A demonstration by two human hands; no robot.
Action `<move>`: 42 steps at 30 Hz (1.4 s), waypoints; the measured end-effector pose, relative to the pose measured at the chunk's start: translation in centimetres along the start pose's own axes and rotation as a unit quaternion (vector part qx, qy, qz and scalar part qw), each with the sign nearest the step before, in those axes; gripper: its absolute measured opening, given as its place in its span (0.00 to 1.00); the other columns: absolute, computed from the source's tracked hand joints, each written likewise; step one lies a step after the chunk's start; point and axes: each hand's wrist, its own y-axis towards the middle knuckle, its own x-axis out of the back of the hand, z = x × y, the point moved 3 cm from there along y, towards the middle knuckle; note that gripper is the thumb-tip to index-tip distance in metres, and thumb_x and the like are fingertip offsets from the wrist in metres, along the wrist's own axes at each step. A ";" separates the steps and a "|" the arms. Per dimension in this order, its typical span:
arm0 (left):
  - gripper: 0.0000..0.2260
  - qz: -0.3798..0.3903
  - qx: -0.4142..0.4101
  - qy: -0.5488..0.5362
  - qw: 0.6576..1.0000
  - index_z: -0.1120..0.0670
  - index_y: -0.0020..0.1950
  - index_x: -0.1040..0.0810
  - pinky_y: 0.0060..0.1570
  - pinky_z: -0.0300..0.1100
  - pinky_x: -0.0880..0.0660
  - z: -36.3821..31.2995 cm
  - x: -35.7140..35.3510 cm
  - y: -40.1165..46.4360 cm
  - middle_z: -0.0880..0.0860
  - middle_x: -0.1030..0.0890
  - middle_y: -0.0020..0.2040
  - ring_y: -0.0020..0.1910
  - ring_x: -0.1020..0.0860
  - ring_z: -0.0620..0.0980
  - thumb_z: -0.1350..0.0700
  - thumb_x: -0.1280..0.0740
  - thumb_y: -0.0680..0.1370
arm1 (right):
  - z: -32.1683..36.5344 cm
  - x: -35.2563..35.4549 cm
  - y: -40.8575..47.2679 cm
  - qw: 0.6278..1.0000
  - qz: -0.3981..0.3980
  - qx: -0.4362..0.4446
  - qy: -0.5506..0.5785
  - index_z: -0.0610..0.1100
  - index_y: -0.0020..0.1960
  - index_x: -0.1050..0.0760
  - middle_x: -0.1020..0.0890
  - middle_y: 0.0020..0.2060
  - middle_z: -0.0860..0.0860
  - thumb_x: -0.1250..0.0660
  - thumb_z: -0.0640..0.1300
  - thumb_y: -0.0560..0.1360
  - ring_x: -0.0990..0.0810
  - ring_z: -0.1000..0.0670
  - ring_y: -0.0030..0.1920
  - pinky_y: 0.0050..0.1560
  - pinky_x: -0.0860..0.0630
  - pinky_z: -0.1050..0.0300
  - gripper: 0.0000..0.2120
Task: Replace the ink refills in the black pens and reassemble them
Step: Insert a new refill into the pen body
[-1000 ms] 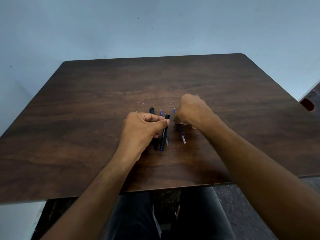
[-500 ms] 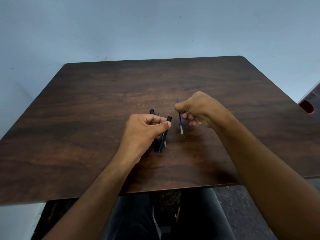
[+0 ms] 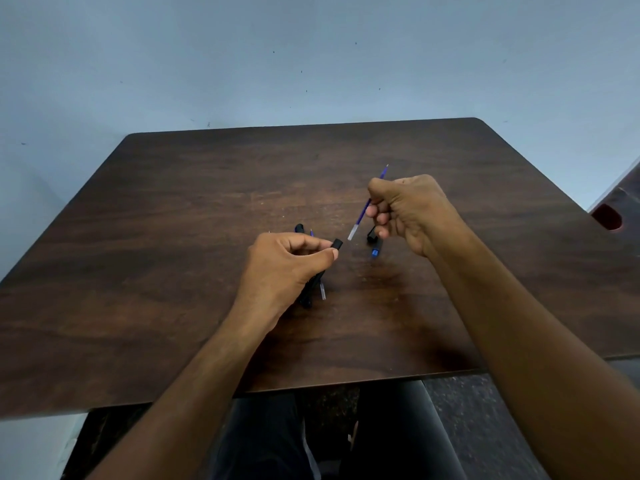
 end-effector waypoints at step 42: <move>0.05 -0.038 -0.030 0.021 0.999 0.49 0.47 0.12 0.39 0.48 0.16 0.1 0.1 1.0 0.48 0.13 0.37 0.34 0.16 0.46 0.55 0.22 0.72 | -1.7 -1.0 -1.9 0.997 0.069 -0.003 0.047 0.40 0.39 0.21 0.23 0.29 0.48 0.26 0.39 0.74 0.32 0.53 0.24 0.23 0.37 0.60 0.07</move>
